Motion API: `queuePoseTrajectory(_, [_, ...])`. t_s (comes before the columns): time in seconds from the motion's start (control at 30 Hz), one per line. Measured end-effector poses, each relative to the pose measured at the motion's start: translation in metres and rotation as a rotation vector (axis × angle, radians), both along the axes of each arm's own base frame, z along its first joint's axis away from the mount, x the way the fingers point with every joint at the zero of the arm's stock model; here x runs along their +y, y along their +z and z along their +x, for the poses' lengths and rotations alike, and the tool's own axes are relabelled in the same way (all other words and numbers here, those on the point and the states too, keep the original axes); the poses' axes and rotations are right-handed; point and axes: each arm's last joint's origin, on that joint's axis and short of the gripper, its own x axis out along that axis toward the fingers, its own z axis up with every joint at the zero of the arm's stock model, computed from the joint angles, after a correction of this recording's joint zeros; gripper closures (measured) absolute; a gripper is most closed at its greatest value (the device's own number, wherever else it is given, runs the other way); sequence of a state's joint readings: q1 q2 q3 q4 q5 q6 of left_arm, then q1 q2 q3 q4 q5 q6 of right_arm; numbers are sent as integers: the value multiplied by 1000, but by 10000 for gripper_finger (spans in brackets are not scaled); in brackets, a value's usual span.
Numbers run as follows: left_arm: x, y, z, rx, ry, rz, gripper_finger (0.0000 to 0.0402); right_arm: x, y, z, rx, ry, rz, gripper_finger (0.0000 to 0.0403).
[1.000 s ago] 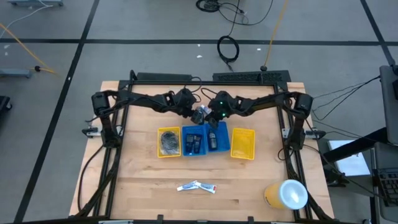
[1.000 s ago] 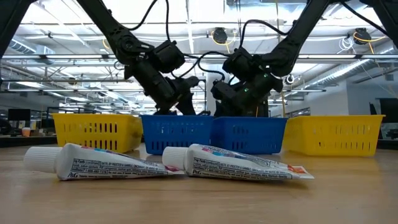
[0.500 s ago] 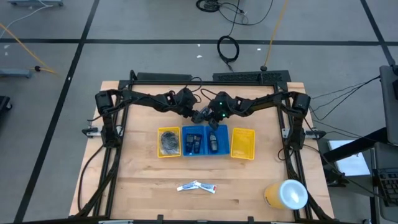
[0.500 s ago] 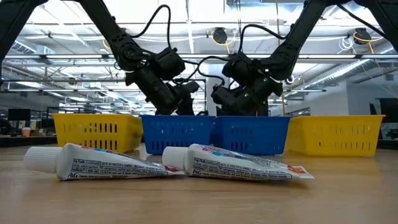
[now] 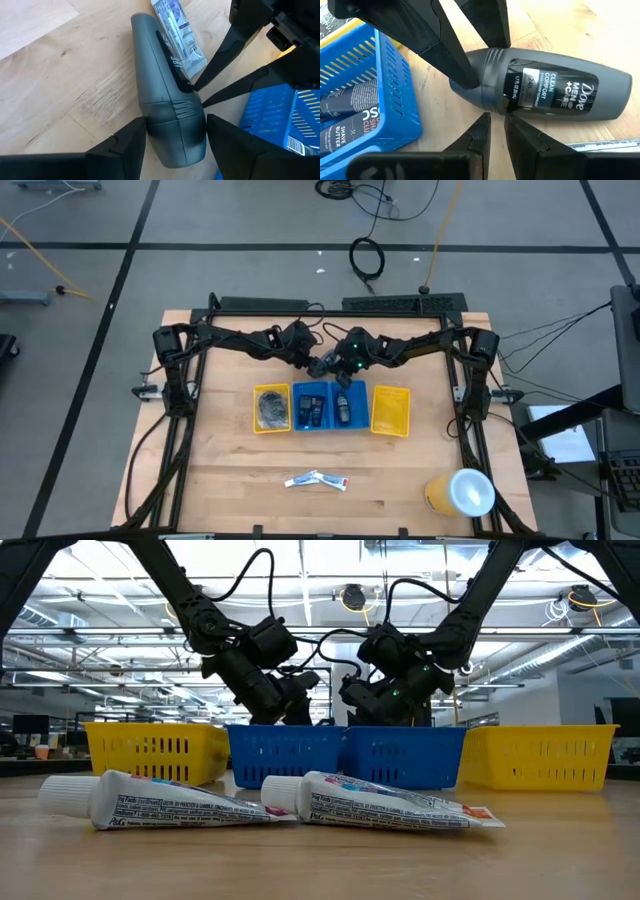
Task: Pick & Place Travel size toiletries
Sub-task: Put the gray roll-on into the right blue bin
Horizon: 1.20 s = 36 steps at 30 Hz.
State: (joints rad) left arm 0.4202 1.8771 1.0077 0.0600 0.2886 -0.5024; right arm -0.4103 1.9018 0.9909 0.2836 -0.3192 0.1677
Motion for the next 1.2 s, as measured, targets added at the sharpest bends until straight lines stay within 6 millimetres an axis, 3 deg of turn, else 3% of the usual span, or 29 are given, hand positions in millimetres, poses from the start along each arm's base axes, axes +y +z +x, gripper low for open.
queuePoseTrajectory(0.7, [2,-5,2,-23,-43,-12,200,3,0,1,1,21,-19,353])
queuePoseTrajectory(1.03, [0,-5,1,-20,-44,-49,127,4,2,3,-11,21,-33,353])
queuePoseTrajectory(1.2, [-4,-7,2,-4,-45,-86,121,4,2,3,-10,35,-56,353])
